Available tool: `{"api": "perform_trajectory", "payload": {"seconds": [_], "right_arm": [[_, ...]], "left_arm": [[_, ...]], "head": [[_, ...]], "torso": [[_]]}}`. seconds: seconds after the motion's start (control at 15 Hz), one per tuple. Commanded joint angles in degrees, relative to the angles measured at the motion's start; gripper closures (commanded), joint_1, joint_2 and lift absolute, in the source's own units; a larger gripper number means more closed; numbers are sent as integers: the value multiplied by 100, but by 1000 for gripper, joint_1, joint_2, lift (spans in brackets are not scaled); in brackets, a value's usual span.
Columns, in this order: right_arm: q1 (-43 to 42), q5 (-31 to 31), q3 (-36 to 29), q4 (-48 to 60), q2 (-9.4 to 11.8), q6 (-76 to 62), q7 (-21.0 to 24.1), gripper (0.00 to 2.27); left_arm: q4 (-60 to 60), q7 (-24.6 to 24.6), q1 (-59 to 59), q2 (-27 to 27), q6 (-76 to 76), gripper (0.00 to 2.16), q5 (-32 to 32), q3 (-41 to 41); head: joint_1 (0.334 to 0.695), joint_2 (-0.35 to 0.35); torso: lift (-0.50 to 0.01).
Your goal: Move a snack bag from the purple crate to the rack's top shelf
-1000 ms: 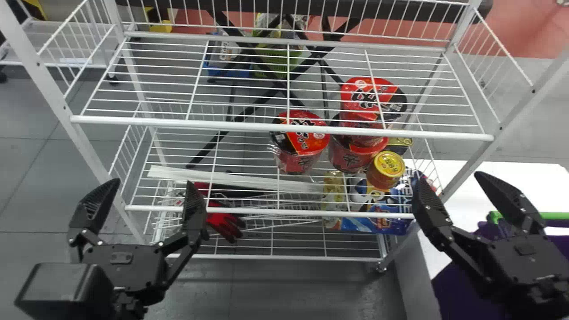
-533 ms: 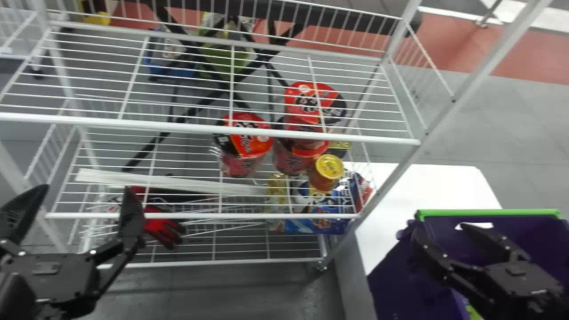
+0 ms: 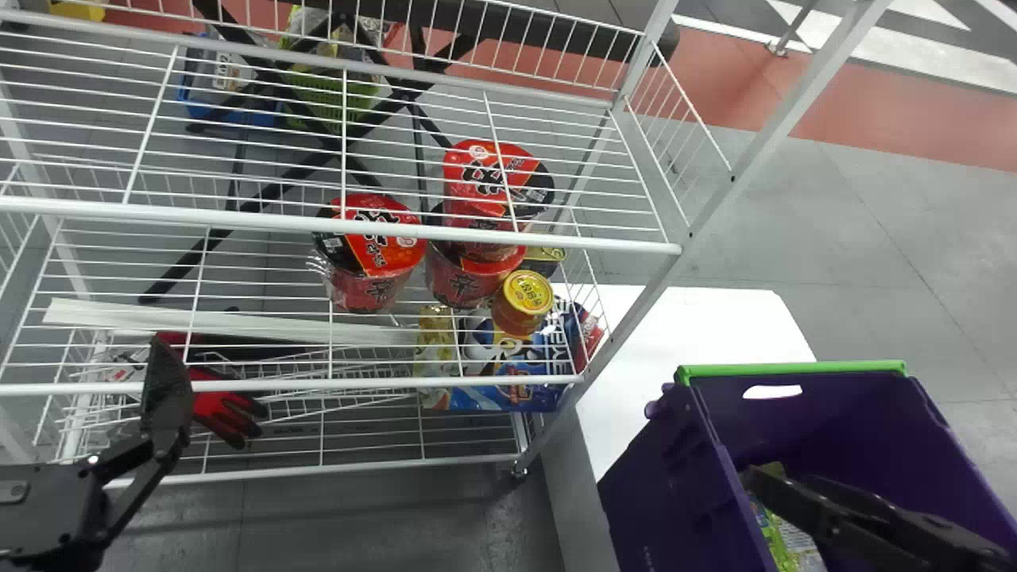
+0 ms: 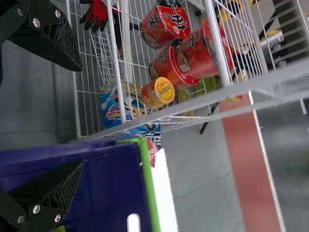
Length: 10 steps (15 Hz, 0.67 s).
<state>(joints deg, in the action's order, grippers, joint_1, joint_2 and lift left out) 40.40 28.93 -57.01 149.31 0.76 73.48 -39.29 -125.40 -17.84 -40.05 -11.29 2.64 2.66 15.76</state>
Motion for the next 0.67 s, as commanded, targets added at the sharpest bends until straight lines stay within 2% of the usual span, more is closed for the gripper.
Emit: {"api": "perform_trajectory", "payload": {"seconds": [0.0, 0.13, 0.33, 0.6], "right_arm": [[-401, -142, -724, -350, -81, 365, -677, 144], [-498, -582, -873, -675, -81, 453, -1195, 144], [-515, -1452, -645, -1193, -81, 594, -1749, 151], [-515, -2216, -452, -1835, 240, 348, -2004, 154]], "left_arm": [[42, 0, 50, 4, -14, 56, 33, 76], [51, 0, 50, 4, -14, 56, 33, 103], [103, 0, 67, 4, -14, 56, 41, 103], [209, -9, 93, 4, -14, 56, 41, 94]], "head": [[695, -350], [695, -350], [695, -350], [695, -350]], "torso": [[-464], [-464], [-464], [-464]]}}
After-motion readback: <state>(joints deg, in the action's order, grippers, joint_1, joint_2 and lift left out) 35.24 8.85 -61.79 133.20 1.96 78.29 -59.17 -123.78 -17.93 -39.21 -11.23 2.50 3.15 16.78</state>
